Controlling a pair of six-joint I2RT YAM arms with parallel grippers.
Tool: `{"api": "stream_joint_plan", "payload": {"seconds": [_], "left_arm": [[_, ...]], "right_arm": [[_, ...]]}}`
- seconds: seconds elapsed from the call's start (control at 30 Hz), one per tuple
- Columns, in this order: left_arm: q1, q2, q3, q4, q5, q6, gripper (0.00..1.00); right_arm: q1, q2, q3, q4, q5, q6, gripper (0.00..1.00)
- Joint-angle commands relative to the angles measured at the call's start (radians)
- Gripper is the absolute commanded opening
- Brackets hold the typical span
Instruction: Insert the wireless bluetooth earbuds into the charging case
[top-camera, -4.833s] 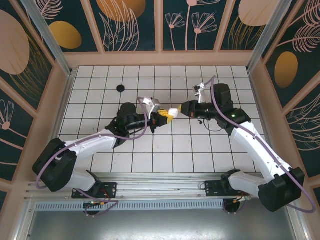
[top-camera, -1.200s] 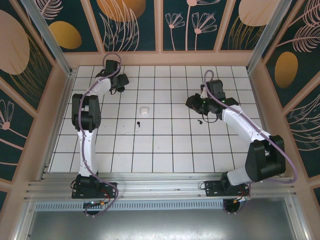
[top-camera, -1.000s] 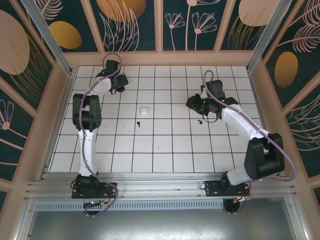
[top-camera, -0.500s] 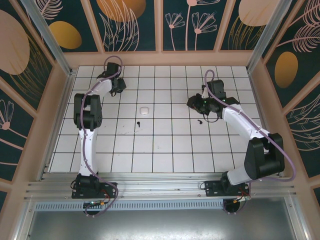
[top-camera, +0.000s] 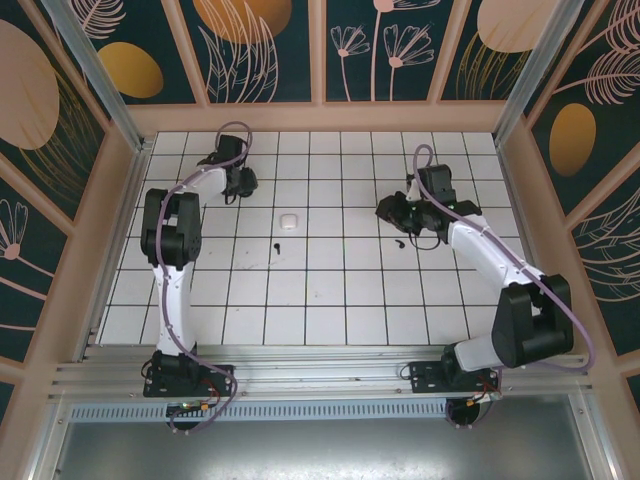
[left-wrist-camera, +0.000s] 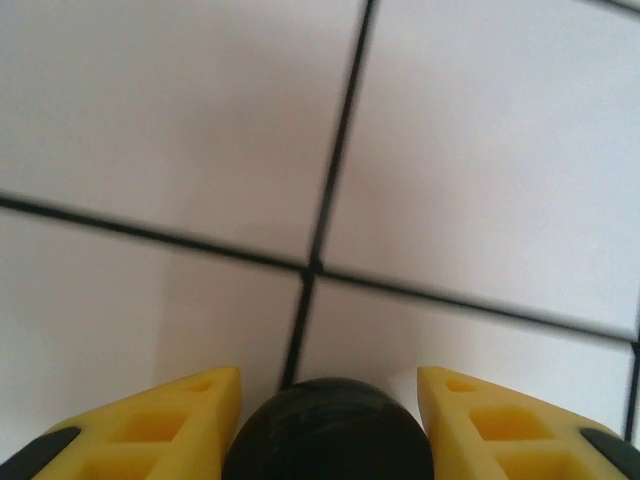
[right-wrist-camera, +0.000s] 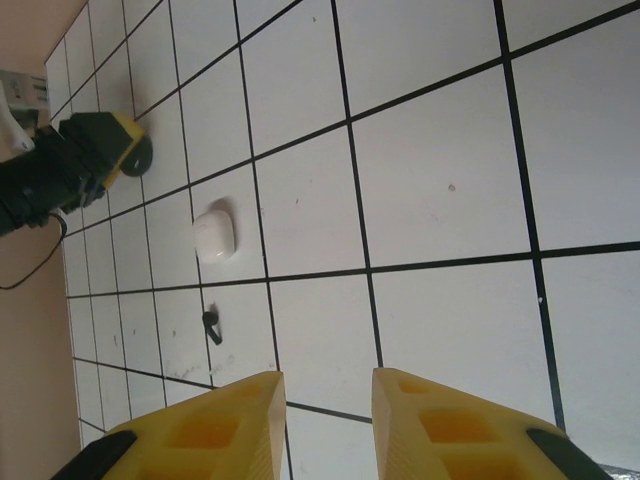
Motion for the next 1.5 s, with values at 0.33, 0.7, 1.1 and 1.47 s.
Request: {"api": "stream_joint_plan", "payload": {"seconds": [0.33, 0.7, 1.1, 1.47], "left_arm": [[-0.183, -0.371, -0.387, 0.259, 0.190, 0.233, 0.41], [-0.316, -0.548, -0.589, 0.466, 0.410, 0.398, 0.40], [-0.407, -0.595, -0.623, 0.530, 0.634, 0.545, 0.36], [-0.433, -0.560, -0.522, 0.438, 0.690, 0.585, 0.37]], "right_arm": [[-0.009, -0.060, -0.092, 0.065, -0.091, 0.046, 0.30], [-0.050, 0.043, -0.132, 0.247, -0.318, 0.056, 0.39], [-0.051, 0.222, 0.029, 0.221, -0.527, -0.061, 0.49], [0.013, 0.285, 0.128, 0.116, -0.568, -0.196, 0.57]]}}
